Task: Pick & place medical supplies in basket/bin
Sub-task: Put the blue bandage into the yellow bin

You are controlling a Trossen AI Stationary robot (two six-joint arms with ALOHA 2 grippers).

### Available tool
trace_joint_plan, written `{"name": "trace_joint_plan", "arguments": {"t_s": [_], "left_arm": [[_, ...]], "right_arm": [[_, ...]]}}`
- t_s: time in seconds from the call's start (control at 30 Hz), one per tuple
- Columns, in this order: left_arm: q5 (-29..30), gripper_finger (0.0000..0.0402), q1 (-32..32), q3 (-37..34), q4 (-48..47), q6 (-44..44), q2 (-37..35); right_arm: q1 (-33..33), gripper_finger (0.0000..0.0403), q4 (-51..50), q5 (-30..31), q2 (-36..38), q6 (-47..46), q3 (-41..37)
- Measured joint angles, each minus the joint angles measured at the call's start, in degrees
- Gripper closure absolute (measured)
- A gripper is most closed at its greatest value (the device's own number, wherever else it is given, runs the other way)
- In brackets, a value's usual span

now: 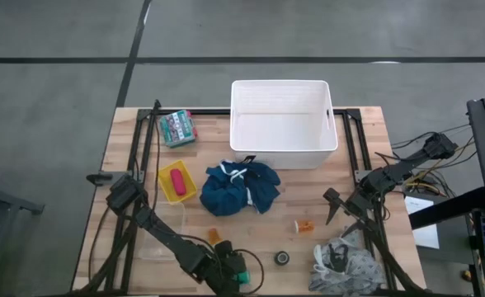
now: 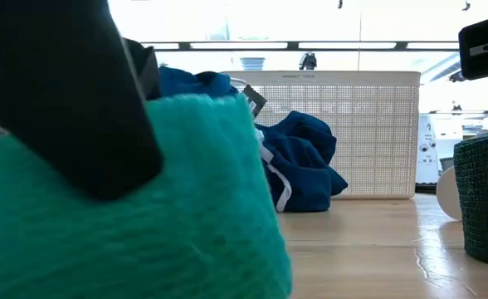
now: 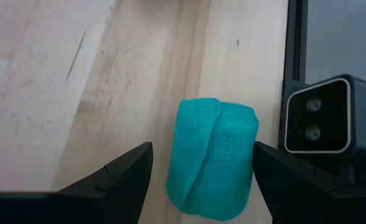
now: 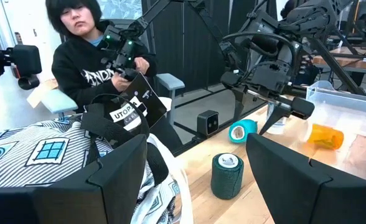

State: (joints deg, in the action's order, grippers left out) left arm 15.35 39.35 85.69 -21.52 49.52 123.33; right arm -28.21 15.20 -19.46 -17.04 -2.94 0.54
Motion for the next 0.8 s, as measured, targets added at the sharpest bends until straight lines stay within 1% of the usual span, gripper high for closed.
{"name": "trace_joint_plan", "arguments": {"t_s": [0.13,0.3,0.8], "left_arm": [[0.04,0.0132,-0.06,0.00,0.02,-0.10,0.00],[0.04,0.0147,-0.04,-0.78,1.04,-0.16,0.00],[-0.26,0.0235,-0.06,-1.66,2.43,-0.15,-0.15]], "right_arm": [[-0.02,0.0131,0.00,0.01,0.00,0.00,0.00],[-0.01,0.0131,-0.01,0.00,0.00,0.02,0.00],[-0.02,0.0131,0.00,0.02,0.01,0.02,0.00]]}}
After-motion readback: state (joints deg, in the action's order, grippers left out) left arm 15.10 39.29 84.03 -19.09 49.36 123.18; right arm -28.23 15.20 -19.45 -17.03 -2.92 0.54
